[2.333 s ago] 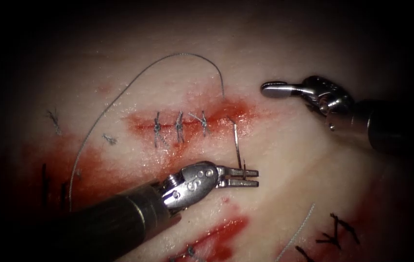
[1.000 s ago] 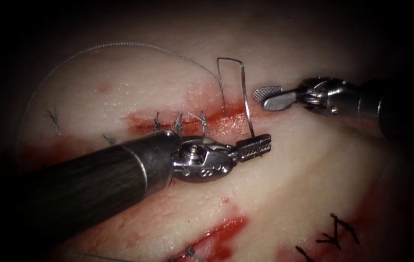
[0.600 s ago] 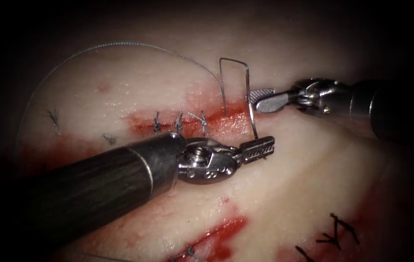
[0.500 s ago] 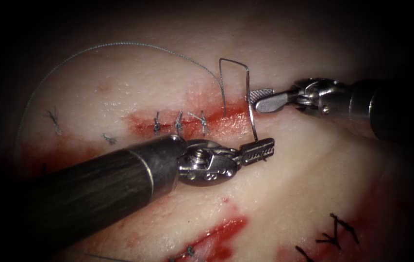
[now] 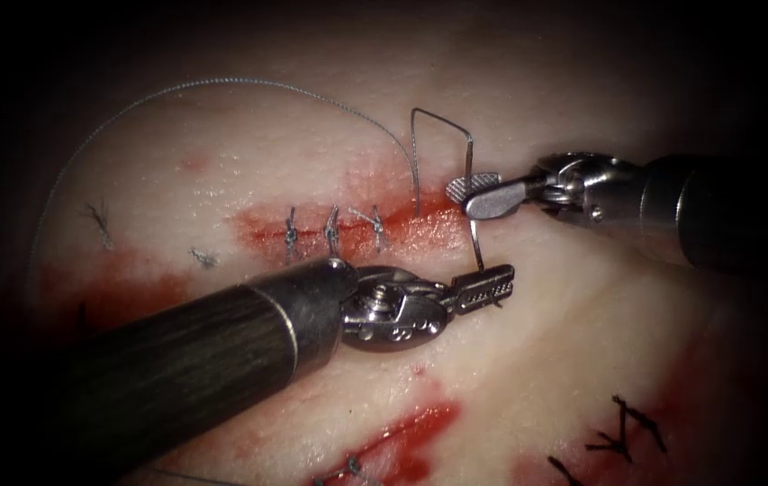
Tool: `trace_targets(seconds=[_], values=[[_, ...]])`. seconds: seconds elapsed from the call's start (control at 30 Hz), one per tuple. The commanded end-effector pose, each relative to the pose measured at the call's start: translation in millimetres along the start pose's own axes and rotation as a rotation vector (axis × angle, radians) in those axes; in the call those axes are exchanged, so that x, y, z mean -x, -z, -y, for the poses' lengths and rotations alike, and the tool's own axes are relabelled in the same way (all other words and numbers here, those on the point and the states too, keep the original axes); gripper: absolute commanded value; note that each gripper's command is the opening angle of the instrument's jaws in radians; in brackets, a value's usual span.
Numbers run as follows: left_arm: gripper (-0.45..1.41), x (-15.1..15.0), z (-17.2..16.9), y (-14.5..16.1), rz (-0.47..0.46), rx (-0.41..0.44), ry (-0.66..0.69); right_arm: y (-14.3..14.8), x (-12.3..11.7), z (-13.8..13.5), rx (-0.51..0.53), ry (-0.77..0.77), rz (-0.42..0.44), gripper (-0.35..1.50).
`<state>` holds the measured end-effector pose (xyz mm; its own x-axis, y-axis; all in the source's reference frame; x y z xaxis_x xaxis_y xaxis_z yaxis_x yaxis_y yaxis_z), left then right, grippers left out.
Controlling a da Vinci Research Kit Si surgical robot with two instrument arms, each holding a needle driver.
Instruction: Wound Closure
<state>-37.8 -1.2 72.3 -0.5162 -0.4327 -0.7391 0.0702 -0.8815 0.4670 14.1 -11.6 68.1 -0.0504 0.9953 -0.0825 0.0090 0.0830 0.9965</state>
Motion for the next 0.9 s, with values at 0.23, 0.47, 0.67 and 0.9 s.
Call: trace_targets(seconds=[0.23,0.47,0.67,0.9], values=[[-0.23,0.0,0.4,-0.7,-0.004,0.001,-0.002,-1.1,-0.4,-0.6,0.008,0.041,0.008,0.62],[-0.27,-0.3,0.3,-0.7,-0.004,0.007,-0.001,-1.3,-0.6,-1.0,0.073,0.229,0.015,-0.35],[0.98,-0.6,0.4,-0.6,-0.005,0.010,0.071,-0.6,-1.0,-1.9,0.105,0.259,-0.007,-0.35],[1.28,0.1,1.3,1.3,-0.012,0.059,0.393,1.0,-1.9,-3.0,0.065,0.455,-0.086,-0.35]])
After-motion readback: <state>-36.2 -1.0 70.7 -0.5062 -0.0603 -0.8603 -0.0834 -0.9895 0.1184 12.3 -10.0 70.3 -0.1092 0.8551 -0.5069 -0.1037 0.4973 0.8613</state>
